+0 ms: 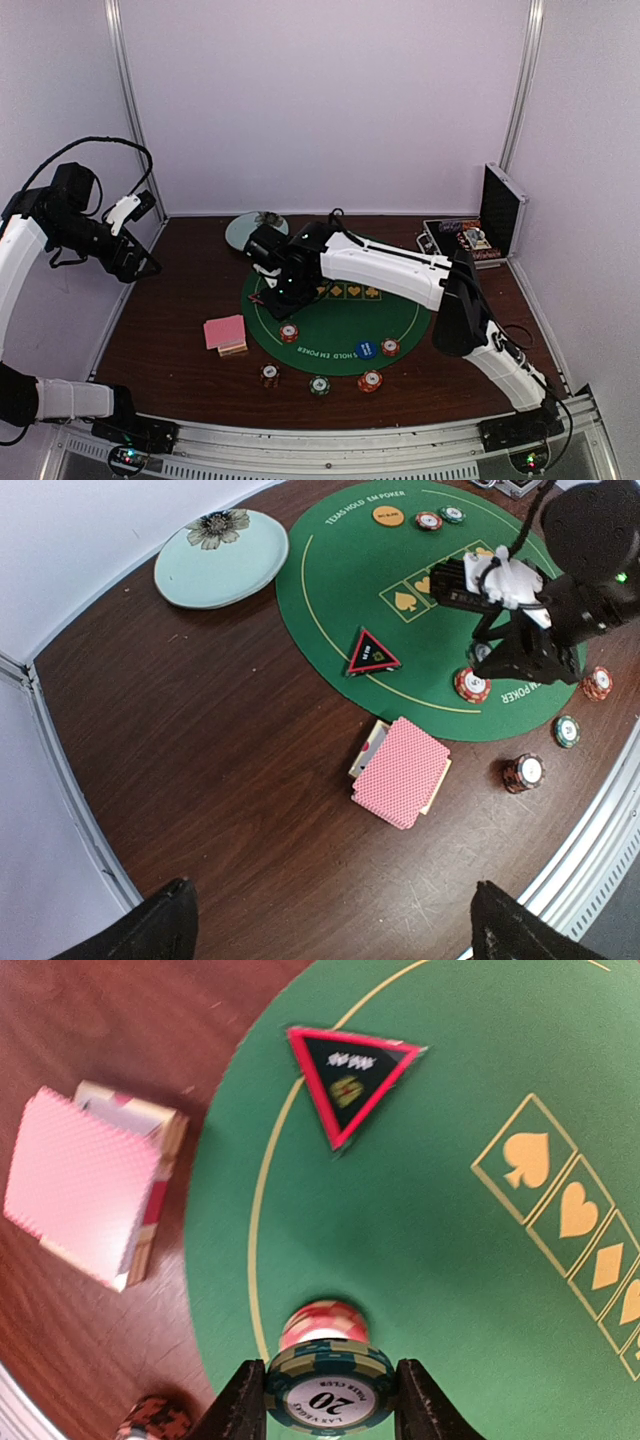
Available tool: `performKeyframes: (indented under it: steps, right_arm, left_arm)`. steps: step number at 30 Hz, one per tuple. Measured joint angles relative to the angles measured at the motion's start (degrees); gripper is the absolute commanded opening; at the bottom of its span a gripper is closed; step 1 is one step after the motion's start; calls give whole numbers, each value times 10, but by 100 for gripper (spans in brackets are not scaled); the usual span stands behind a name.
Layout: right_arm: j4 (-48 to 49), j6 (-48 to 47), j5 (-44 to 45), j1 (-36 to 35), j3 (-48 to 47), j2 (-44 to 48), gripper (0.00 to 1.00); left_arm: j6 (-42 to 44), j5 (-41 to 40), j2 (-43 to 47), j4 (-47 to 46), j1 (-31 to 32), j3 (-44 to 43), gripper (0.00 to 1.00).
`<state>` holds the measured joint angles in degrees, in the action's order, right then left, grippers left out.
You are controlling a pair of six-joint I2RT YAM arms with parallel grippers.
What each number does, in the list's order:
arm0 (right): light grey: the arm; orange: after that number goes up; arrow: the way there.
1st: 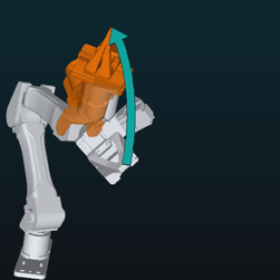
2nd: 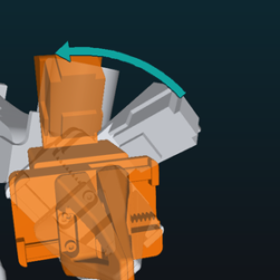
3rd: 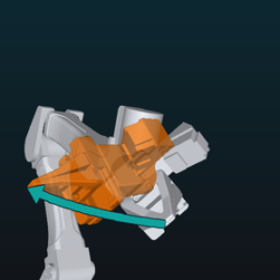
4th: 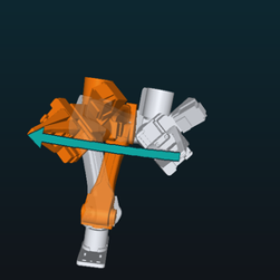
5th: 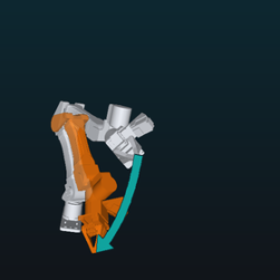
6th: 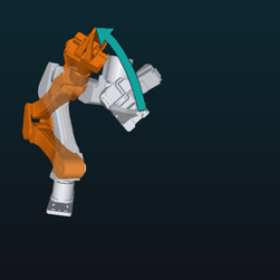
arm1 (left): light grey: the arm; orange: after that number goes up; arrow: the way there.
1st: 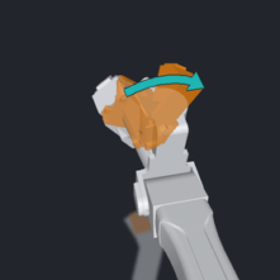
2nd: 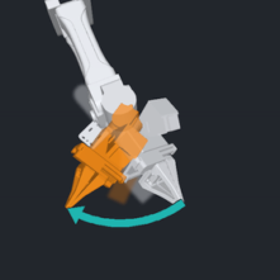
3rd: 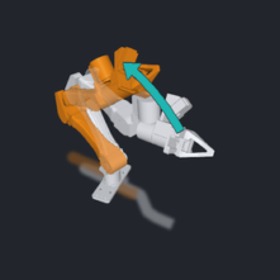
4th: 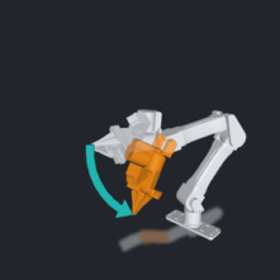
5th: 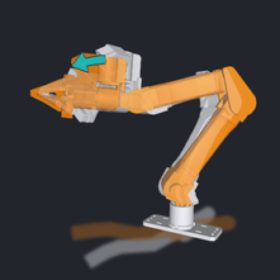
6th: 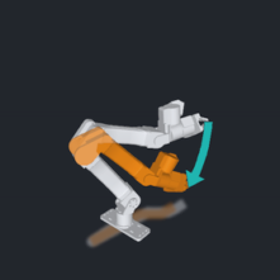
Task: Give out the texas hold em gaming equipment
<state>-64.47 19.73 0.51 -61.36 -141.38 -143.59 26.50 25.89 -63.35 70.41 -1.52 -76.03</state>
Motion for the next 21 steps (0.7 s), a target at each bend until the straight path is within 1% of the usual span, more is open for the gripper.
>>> performKeyframes:
  steps: [7, 14, 21]
  right_arm:
    - [39, 5, 0, 30, -14, -30, 41]
    - [71, 16, -4, 26, -27, -68, 42]
    - [93, 20, -6, 23, -35, -86, 42]
  left_arm:
    - [0, 1, -1, 0, 0, 0, 98]
    - [0, 2, -5, 0, 0, 0, 98]
    - [0, 4, -9, 0, 0, 0, 98]
